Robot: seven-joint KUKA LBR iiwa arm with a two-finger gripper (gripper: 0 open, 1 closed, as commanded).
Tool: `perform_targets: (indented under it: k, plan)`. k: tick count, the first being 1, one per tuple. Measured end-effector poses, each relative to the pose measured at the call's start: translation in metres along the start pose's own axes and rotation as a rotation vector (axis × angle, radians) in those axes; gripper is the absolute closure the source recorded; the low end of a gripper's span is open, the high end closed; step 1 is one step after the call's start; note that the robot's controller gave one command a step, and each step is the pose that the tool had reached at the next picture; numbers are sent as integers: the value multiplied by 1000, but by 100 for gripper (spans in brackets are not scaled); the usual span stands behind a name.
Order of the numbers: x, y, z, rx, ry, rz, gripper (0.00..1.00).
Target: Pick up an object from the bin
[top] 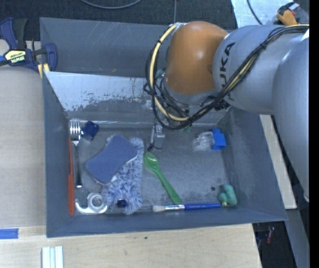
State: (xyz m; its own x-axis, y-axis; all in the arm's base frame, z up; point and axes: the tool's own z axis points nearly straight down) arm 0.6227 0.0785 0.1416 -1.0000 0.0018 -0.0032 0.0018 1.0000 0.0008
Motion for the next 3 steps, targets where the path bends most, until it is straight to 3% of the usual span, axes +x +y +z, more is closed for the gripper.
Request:
perform_targets:
  k: [1,2,3]
  plan:
    - [11,-1,38,0,1,-239,0]
    - [18,-31,61,2,0,-217,0]
    - [35,35,69,-2,-11,-306,100]
